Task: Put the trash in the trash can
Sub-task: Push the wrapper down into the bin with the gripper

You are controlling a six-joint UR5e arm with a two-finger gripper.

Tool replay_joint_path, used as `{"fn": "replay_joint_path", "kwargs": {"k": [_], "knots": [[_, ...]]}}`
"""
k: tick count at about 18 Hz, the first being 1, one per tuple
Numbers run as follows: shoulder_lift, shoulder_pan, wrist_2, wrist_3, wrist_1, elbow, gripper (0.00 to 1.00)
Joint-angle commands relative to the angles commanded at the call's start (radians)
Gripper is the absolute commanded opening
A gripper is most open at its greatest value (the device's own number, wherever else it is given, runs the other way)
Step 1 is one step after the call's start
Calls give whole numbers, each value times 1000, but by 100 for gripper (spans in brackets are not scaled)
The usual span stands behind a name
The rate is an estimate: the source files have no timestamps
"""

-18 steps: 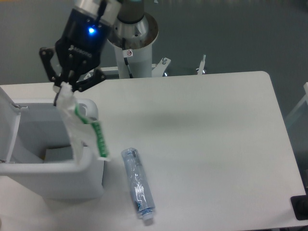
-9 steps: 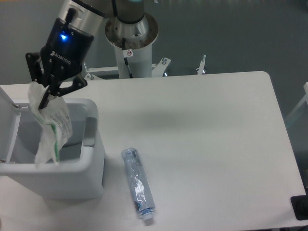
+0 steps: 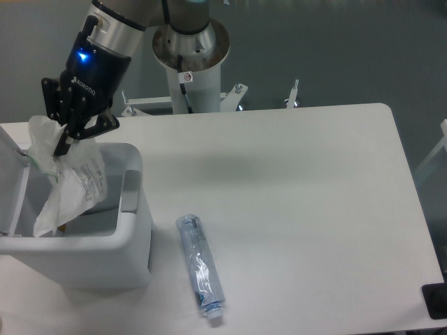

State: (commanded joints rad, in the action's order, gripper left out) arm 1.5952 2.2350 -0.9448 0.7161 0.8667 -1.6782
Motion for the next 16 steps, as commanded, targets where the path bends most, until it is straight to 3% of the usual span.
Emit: {"fn": "replay_joint_path", "kwargs": {"k": [3, 16], "knots": [[41, -3, -46, 52, -11, 2, 0], [91, -49, -49, 28, -15, 3, 0]]}}
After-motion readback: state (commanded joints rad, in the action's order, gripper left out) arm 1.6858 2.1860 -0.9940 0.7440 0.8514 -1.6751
